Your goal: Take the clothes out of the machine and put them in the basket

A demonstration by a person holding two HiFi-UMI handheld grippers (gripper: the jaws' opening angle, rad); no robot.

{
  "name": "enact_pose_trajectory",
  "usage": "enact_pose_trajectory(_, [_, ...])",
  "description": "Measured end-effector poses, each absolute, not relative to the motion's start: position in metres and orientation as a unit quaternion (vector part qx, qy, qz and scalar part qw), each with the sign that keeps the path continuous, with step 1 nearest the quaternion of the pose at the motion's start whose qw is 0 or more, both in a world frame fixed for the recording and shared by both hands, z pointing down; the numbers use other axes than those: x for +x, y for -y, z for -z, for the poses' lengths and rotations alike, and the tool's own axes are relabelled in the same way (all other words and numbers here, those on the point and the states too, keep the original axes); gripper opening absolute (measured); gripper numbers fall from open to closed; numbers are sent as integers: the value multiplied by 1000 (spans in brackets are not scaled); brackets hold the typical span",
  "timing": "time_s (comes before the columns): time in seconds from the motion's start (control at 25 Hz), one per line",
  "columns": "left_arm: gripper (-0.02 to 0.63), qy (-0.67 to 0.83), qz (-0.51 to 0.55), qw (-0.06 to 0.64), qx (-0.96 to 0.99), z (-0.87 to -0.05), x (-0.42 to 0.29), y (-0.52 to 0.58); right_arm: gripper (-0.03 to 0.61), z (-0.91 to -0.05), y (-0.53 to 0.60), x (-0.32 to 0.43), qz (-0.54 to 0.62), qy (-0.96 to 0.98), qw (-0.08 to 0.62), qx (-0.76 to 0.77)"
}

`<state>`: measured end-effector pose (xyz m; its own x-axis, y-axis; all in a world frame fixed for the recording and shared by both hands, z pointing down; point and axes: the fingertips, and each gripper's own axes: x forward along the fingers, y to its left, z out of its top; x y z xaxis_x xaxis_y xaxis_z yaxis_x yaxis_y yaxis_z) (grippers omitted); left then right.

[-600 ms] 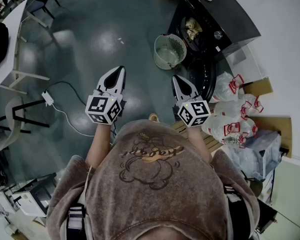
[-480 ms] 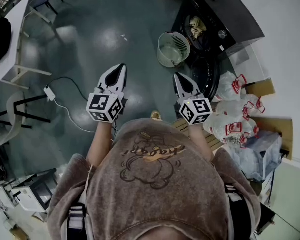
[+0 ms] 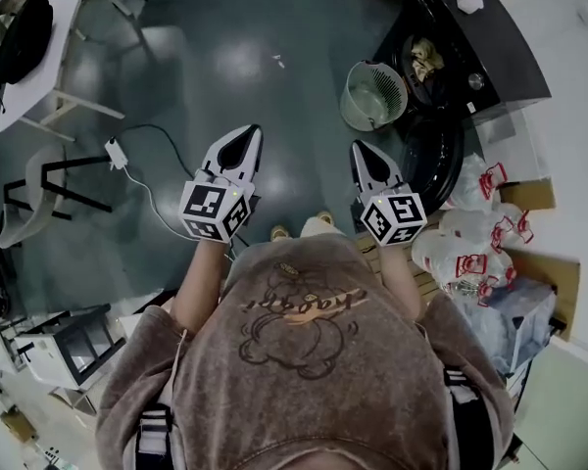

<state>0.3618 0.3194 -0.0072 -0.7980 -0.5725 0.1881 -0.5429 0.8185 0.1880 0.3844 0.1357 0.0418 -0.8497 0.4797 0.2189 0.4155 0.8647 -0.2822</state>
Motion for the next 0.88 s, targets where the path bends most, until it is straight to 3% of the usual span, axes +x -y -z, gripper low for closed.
enact_pose_trajectory(0.44, [8,954,69,116,269,-3,332,-377,-3,-47,-187,341,-107,951,147,-251])
enact_pose_trajectory(0.88, [8,961,69,108,245,-6,189,-393,-3,-50,-205,188,-95,944,146,-279])
